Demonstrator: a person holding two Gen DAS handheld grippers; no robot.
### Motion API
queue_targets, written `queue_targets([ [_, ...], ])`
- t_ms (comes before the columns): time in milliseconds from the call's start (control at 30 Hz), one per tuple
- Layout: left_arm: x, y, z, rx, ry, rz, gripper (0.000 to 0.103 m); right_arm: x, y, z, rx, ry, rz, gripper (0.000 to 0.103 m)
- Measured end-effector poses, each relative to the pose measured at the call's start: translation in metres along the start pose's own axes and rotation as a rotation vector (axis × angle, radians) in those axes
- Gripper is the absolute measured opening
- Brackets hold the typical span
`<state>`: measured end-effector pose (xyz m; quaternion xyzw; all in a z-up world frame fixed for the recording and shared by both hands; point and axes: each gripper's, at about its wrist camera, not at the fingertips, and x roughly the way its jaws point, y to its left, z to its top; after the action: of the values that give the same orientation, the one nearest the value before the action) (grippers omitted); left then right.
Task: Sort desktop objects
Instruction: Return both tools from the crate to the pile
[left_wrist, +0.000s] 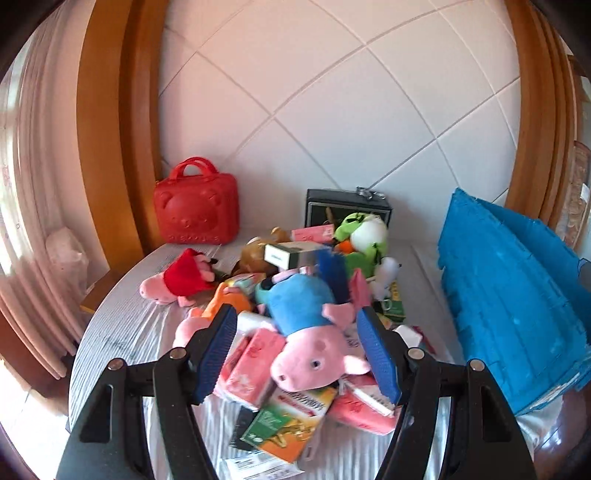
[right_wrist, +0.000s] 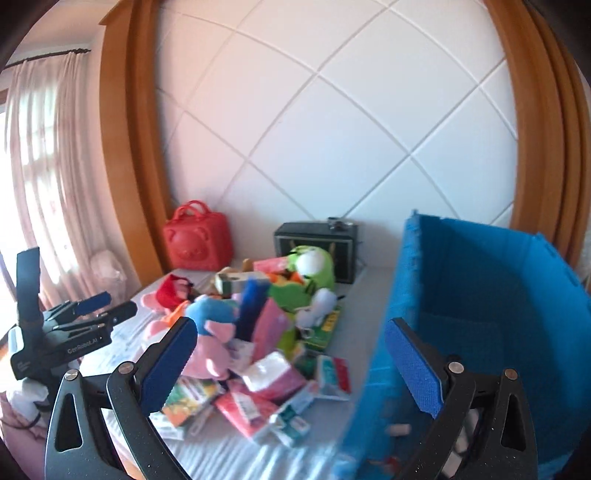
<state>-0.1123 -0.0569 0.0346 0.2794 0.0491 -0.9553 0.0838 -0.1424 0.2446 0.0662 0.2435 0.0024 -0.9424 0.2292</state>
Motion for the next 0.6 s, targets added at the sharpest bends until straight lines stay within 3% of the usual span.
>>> queue_targets([
  [133,0.020,0.054,-0.024,-0.002,0.054,0.028,0.067,0.036,0.028,-0.017,0.035,0.072,0.004,0.103],
  [333,0.055,0.094,-0.060,0.038,0.132,0.013,0.067,0.095,0.049,-0.062,0.092,0.204,-0.040,0.103],
  [600,0.102,0.078,-0.103,0.097,0.265,-0.081,0.067,0.146,0.058,-0.113,0.136,0.357,-0.106,0.103],
])
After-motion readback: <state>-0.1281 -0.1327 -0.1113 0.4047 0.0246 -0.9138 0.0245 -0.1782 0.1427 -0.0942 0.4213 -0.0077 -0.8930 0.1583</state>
